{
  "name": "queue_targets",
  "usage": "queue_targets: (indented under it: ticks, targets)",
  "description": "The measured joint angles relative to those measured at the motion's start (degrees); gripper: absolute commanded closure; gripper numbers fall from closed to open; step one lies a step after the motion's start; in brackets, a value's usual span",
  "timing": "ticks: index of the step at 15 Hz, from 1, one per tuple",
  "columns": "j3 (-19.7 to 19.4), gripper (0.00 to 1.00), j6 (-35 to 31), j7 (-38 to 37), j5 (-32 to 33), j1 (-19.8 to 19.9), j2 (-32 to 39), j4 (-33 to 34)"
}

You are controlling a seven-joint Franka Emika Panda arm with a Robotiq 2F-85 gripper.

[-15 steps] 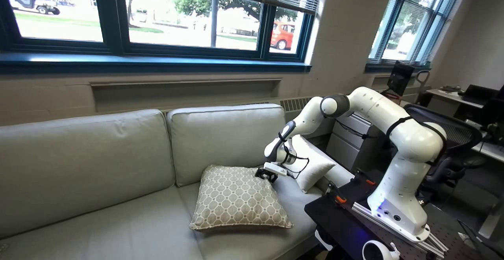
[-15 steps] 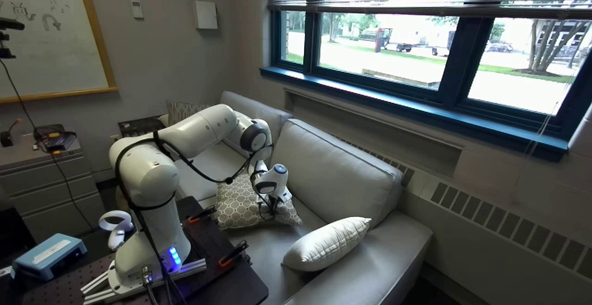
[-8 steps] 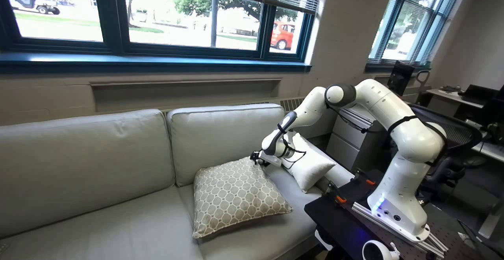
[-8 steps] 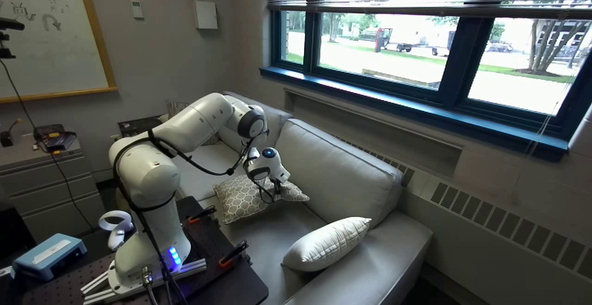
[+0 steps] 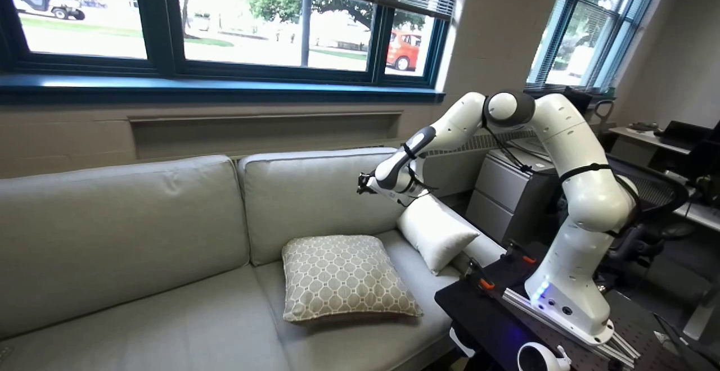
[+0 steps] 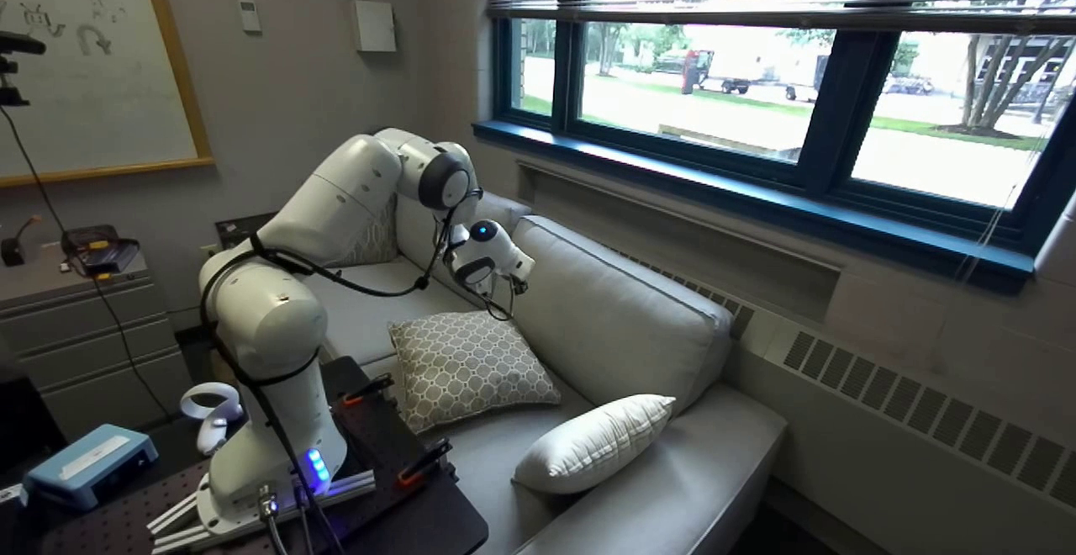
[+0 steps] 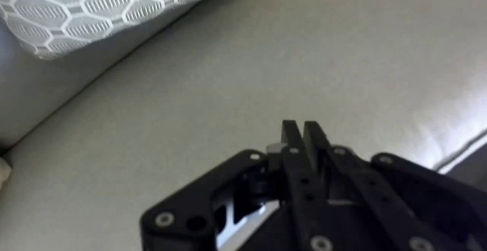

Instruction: Put the pillows upright against the armrest

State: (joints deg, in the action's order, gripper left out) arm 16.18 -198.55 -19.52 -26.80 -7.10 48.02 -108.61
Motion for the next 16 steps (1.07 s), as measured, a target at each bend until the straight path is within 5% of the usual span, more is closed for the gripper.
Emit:
queue_targets:
  ticks: [1, 2, 5, 6, 8, 9, 10, 13, 16]
  targets:
    - [0.16, 0.94, 0.18, -0.01, 0.09, 0.71, -1.61, -0.45]
    - [0.79, 0.67, 0.38, -0.01, 0.76, 1.83, -2.98, -1.33]
    - [6.20, 0.63, 0.73, 0.05, 4.37, 7.88, -5.00, -7.15]
    - [8.07, 0.80, 1.02, 0.25, 5.37, 9.86, -4.99, -9.47]
    - [8.62, 0.64, 2.44, 0.15, 7.09, 11.32, -4.79, -13.62]
    - [8.56, 0.63, 2.46, 0.15, 7.35, 11.45, -4.66, -14.61]
    - [8.56, 0.38, 2.47, 0.15, 7.44, 11.49, -4.64, -15.04]
    - [7.53, 0.27, 2.72, 0.13, 7.49, 10.62, -4.66, -15.07]
    - [0.06, 0.04, 4.89, -0.23, 5.86, 4.41, -4.18, -15.56]
